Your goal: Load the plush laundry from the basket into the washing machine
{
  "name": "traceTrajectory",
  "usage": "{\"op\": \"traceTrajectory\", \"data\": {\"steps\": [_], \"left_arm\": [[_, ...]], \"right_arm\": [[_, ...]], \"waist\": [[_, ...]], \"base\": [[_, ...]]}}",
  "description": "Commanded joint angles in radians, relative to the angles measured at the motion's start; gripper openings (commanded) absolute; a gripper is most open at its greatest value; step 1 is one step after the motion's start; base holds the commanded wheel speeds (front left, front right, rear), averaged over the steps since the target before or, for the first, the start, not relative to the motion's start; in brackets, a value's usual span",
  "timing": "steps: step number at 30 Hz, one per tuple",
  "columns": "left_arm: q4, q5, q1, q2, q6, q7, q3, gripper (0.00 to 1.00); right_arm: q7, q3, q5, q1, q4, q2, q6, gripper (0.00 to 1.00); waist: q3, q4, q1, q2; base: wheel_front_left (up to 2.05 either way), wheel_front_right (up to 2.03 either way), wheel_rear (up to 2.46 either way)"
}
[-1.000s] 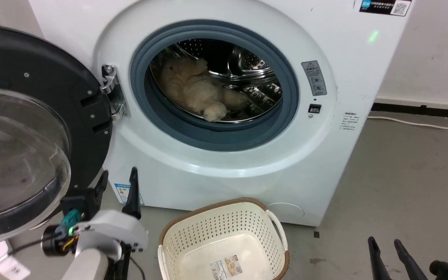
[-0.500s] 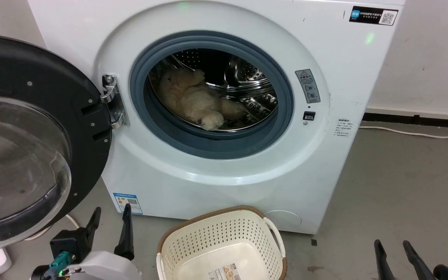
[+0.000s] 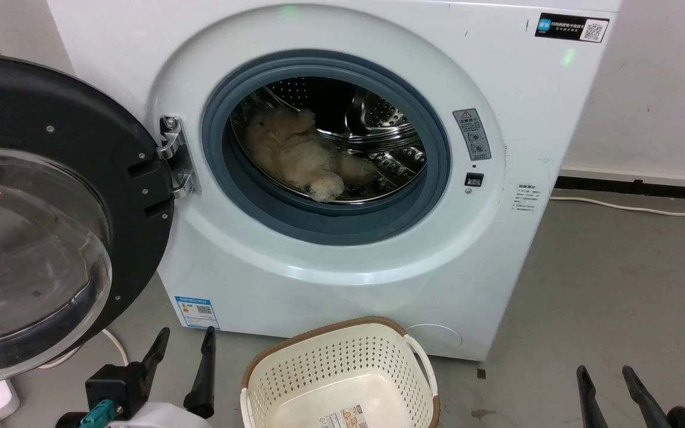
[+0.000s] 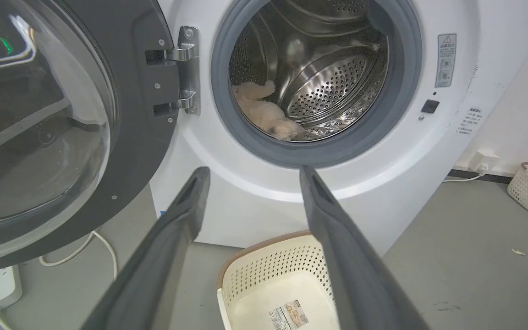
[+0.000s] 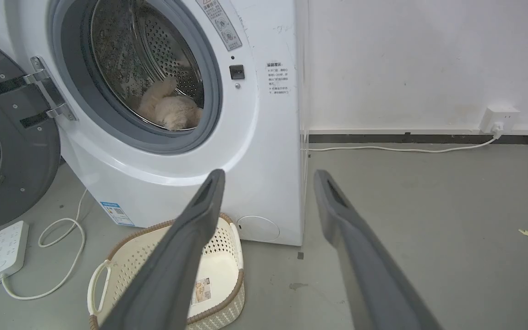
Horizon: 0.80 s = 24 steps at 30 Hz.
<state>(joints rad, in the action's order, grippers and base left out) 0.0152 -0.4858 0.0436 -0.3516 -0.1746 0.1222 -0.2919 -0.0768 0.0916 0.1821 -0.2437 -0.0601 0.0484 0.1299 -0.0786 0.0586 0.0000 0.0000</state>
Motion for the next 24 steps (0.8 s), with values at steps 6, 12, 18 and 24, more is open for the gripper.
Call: {"op": "traceTrajectory", "data": {"steps": [6, 12, 18, 24], "left_arm": [[-0.018, -0.003, 0.013, -0.004, 0.007, 0.0, -0.009, 1.0], [-0.015, -0.005, 0.011, -0.005, 0.007, 0.0, -0.014, 1.0], [-0.019, -0.01, 0.012, -0.005, 0.003, -0.006, -0.017, 1.0], [-0.021, -0.019, 0.014, -0.004, 0.0, -0.008, -0.017, 1.0]], "right_arm": [[-0.006, -0.004, 0.0, -0.022, -0.004, 0.002, 0.001, 1.0], [-0.008, -0.007, 0.005, -0.024, 0.0, 0.002, 0.001, 1.0], [-0.008, -0.01, 0.006, -0.023, 0.002, 0.002, 0.001, 1.0], [-0.005, -0.011, 0.006, -0.023, 0.001, 0.002, 0.001, 1.0]], "waist": [[-0.002, 0.005, 0.0, 0.0], [-0.004, 0.006, 0.0, 0.0], [-0.005, 0.009, 0.0, 0.0], [-0.003, 0.01, 0.0, 0.0]], "base": [[0.0, 0.0, 0.0], [0.0, 0.0, 0.0], [0.0, 0.0, 0.0], [0.0, 0.0, 0.0]]}}
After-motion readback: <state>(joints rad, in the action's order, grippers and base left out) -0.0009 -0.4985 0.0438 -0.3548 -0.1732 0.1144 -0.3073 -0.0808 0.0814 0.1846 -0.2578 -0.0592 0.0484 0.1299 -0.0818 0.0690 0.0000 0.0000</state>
